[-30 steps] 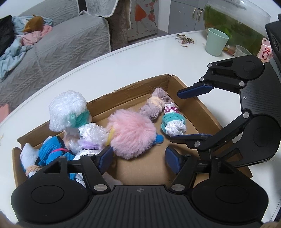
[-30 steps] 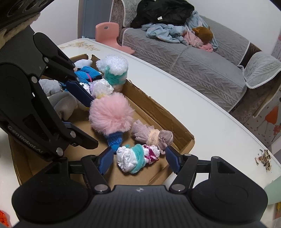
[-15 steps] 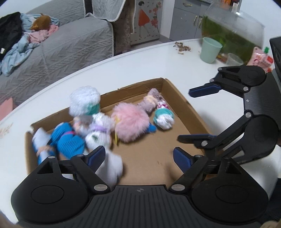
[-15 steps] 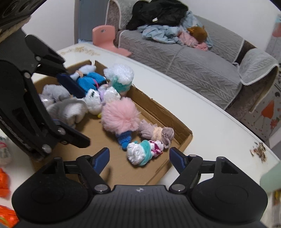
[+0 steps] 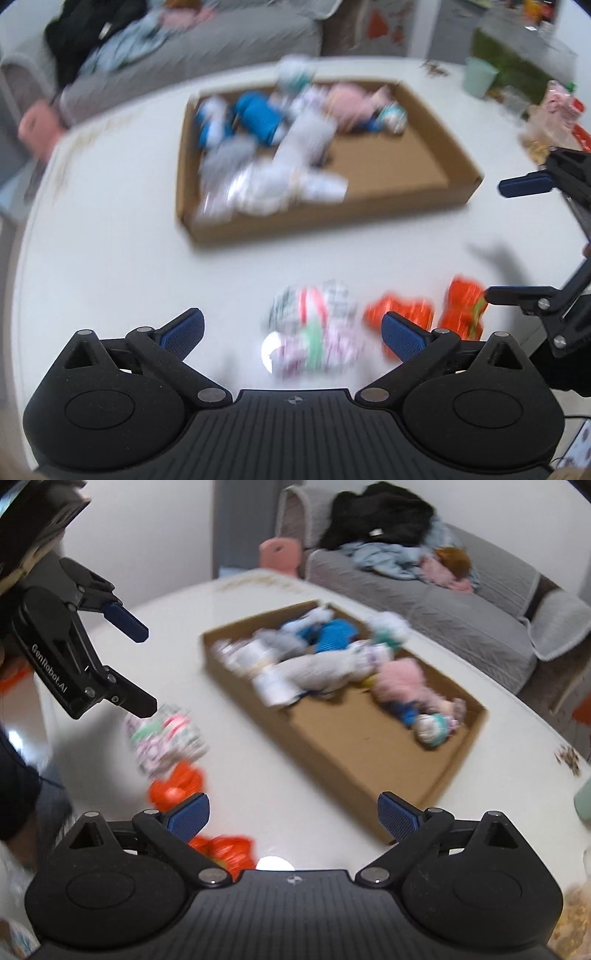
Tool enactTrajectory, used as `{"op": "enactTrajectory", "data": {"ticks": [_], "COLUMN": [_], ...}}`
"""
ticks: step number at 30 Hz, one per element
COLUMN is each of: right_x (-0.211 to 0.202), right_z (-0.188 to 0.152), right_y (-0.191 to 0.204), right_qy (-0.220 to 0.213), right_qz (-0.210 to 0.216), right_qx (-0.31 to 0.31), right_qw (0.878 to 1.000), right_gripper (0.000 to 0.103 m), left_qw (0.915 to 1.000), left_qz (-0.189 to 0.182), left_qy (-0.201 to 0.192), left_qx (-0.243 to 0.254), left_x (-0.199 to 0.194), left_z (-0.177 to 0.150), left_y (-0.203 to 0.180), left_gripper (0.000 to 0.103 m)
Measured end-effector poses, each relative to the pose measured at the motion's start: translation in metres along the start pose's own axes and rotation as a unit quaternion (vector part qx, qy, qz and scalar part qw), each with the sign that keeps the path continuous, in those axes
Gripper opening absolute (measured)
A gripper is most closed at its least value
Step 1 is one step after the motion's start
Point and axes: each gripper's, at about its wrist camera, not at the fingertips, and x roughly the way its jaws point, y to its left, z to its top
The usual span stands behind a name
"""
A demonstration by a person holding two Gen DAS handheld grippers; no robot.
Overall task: Organize objects
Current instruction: 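Move both grippers back to the remaining socks on the table, then grasp the striped white sock with the left gripper while the right grasps the orange-wrapped sock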
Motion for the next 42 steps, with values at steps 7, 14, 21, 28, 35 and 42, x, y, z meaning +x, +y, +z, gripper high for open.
{"op": "enactTrajectory", "data": {"ticks": [7, 14, 21, 28, 35, 42], "right_x": [0.008, 0.031, 0.042, 0.046, 0.048, 0.044], "right_z": [-0.005, -0.017, -0.019, -0.021, -0.02, -0.02], "right_y": [0.038, 0.061, 0.061, 0.059, 0.057, 0.06], "right_qy": [0.022, 0.064, 0.083, 0.092, 0.098, 0.1], "right_qz": [0.019, 0.027, 0.033, 0.034, 0.041, 0.053], "right_qx": [-0.012, -0.038, -0.031, -0.024, -0.02, -0.027], "right_qw": [1.0, 0.997, 0.996, 0.995, 0.994, 0.993], "right_gripper": [0.099, 0.095, 0.086, 0.079, 0.066, 0.061], "left_qw": [0.9993, 0.9974, 0.997, 0.997, 0.9968, 0.9976], "left_qz": [0.024, 0.046, 0.041, 0.05, 0.032, 0.031], "left_qy": [-0.02, -0.038, -0.049, -0.053, -0.051, -0.038], "left_qx": [0.021, -0.04, -0.043, -0.027, -0.052, -0.049], "left_x": [0.013, 0.03, 0.036, 0.045, 0.045, 0.033], "left_z": [-0.02, -0.034, -0.042, -0.044, -0.043, -0.048], "left_y": [-0.015, -0.008, -0.012, -0.024, -0.019, -0.018], "left_gripper": [0.102, 0.1, 0.097, 0.096, 0.077, 0.068]}}
